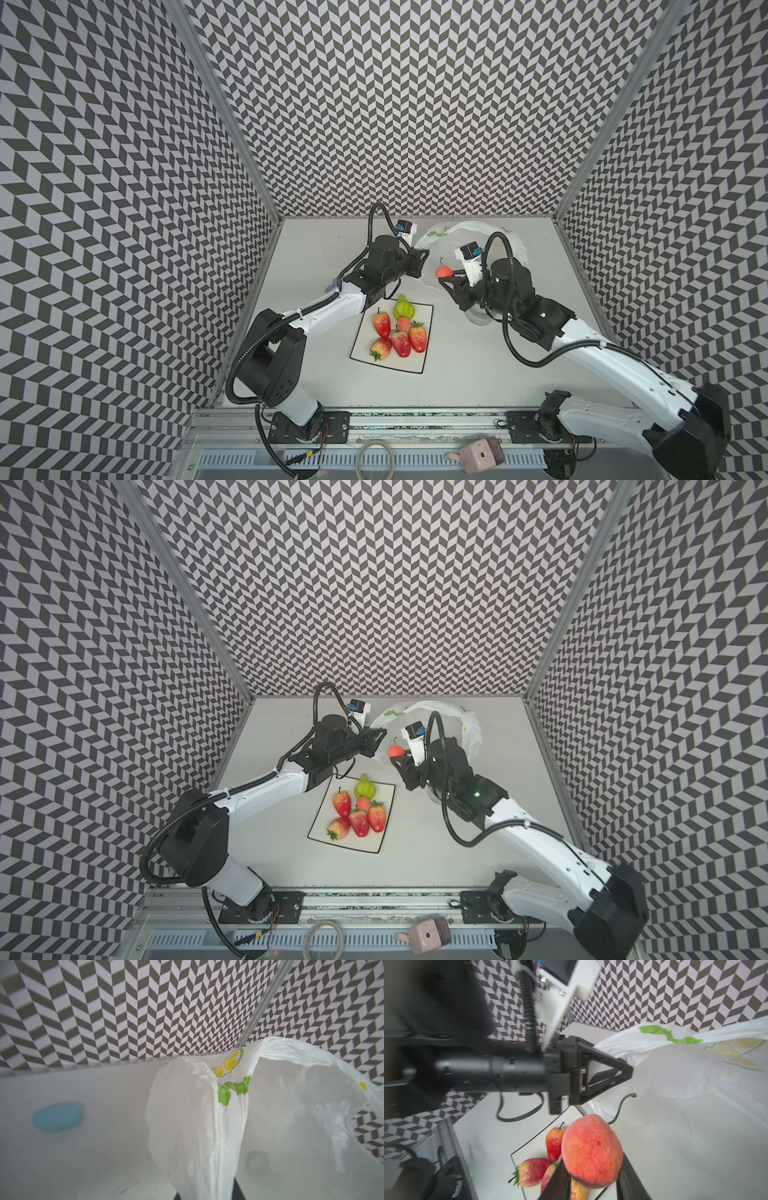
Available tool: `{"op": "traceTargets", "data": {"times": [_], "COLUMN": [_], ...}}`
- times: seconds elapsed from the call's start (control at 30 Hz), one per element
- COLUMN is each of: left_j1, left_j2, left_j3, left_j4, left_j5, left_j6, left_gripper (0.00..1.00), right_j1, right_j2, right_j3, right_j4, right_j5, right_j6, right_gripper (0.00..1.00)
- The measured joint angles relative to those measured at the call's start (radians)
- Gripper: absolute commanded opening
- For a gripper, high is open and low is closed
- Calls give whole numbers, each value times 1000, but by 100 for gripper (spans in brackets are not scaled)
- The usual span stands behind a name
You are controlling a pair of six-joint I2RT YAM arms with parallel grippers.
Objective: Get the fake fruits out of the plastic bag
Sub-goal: 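Carry the cherry over the paper sheet, lower it and open the right gripper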
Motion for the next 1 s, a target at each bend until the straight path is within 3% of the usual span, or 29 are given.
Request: {"op": "traceTargets", "data": {"times": [0.23,0.47,0.8,1.0], "left_j1": [0,0,9,14], "left_j2": [-40,-135,-286,-394], "left_j3": [-8,-8,-8,-9], "left_j4": [0,-2,-62,-125], "left_j5": [40,67,31,-134], "left_j6": [19,31,53,59], "left_gripper": [71,82,85,82], "right_j1": [163,287,346,364], "right_j2": [-71,40,364,499], "right_j3": [-47,-74,-17,72], "right_j4": [-141,-151,-38,42], "right_j5": [72,90,86,89], "right_j6": [43,21,-70,-97], "right_gripper": [33,33,34,36]}}
